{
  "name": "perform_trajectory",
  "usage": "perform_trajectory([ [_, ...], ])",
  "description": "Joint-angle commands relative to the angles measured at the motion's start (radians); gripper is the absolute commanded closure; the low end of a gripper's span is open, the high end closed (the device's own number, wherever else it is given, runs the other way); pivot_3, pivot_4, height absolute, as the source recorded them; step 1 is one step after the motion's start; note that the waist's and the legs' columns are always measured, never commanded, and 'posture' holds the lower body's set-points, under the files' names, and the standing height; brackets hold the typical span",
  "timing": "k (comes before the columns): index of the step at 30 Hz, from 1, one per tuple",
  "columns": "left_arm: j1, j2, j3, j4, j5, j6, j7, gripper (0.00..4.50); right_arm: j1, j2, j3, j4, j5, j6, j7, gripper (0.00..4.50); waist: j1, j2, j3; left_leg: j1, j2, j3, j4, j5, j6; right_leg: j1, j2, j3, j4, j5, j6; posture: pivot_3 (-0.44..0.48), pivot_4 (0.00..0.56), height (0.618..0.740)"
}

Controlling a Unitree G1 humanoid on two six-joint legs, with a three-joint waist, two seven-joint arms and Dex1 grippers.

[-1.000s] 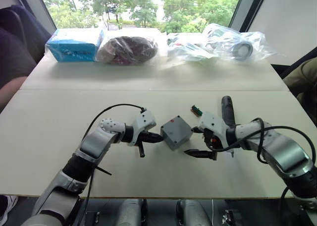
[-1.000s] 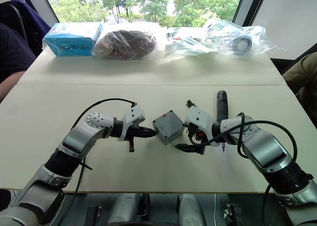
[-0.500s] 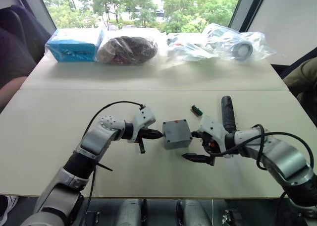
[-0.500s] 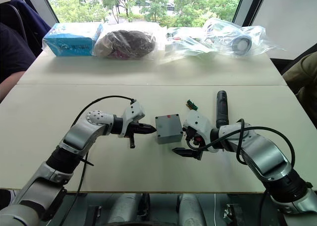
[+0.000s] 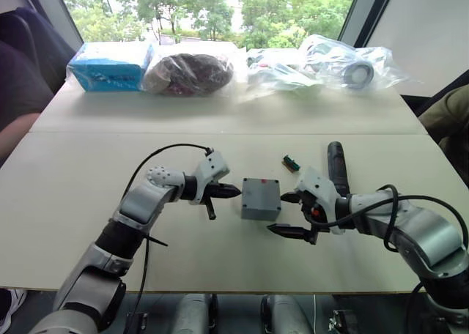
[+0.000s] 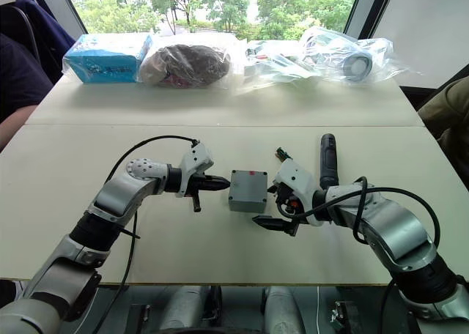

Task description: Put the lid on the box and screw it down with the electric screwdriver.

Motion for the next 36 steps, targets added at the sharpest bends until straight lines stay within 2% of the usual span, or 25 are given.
perform_trajectory([
  [1,-0.019,0.003,0.022,-0.033,-0.015,-0.017,-0.015,4.5,-0.006,-0.008,-0.034,-0.049,0.022,-0.008,-0.001,0.02,0.0,0.0,0.0,0.0,0.0,0.0,0.0,0.0,0.0,0.0,0.0,0.0,0.0,0.0,0.0,0.0,0.15,0.74],
  [6,-0.017,0.094,0.066,-0.076,-0.042,0.001,-0.069,4.5,-0.047,-0.05,-0.19,0.015,0.081,0.017,0.018,0.02,-0.001,0.0,0.0,0.0,0.0,0.0,0.0,0.0,0.0,0.0,0.0,0.0,0.0,0.0,0.0,0.0,0.15,0.74],
  [9,-0.054,0.095,0.149,-0.08,-0.119,0.052,-0.067,4.5,-0.082,-0.036,-0.263,0.119,0.08,-0.019,0.005,0.02,0.001,0.0,0.0,0.0,0.0,0.0,0.0,0.0,0.0,0.0,0.0,0.0,0.0,0.0,0.0,0.0,0.15,0.74],
  [12,-0.081,0.083,0.187,-0.091,-0.165,0.094,-0.063,4.5,-0.104,-0.013,-0.257,0.196,0.041,-0.075,-0.018,0.02,0.002,0.0,0.0,0.0,0.0,0.0,0.0,0.0,0.0,0.001,0.0,-0.001,0.0,0.0,0.0,0.0,0.15,0.74],
  [15,-0.1,0.086,0.159,-0.119,-0.152,0.086,-0.064,4.5,-0.15,0.036,-0.162,0.362,-0.077,-0.213,-0.048,0.02,-0.002,0.0,0.0,0.001,0.0,0.0,0.0,0.001,-0.001,0.001,0.0,0.0,0.0,0.0,0.0,0.0,0.15,0.74],
  [21,-0.106,0.076,0.158,-0.173,-0.18,0.123,-0.041,4.5,-0.228,0.091,-0.092,0.559,-0.171,-0.343,-0.039,0.02,-0.003,0.0,0.0,0.001,0.0,0.001,0.0,0.003,-0.005,0.001,0.001,0.001,0.0,0.0,0.0,0.0,0.15,0.74],
  [24,-0.096,0.077,0.158,-0.191,-0.184,0.131,-0.032,4.5,-0.259,0.11,-0.072,0.633,-0.21,-0.397,-0.028,0.6,-0.003,0.0,0.0,0.002,0.0,0.001,0.0,0.003,-0.005,0.001,0.001,0.001,0.0,0.0,0.0,0.0,0.15,0.74],
  [30,-0.067,0.093,0.151,-0.206,-0.183,0.129,-0.024,4.5,-0.313,0.153,-0.057,0.753,-0.25,-0.452,-0.009,2.79,-0.003,0.0,0.0,0.002,0.0,0.001,0.0,0.003,-0.005,0.001,0.001,0.001,0.0,0.0,0.0,0.0,0.15,0.74],
  [36,-0.052,0.099,0.157,-0.222,-0.189,0.135,-0.005,4.5,-0.336,0.175,-0.06,0.813,-0.272,-0.477,0.003,2.79,-0.003,0.0,0.0,0.002,0.0,0.001,0.0,0.003,-0.005,0.001,0.001,0.001,0.0,0.0,0.0,0.0,0.15,0.74],
])
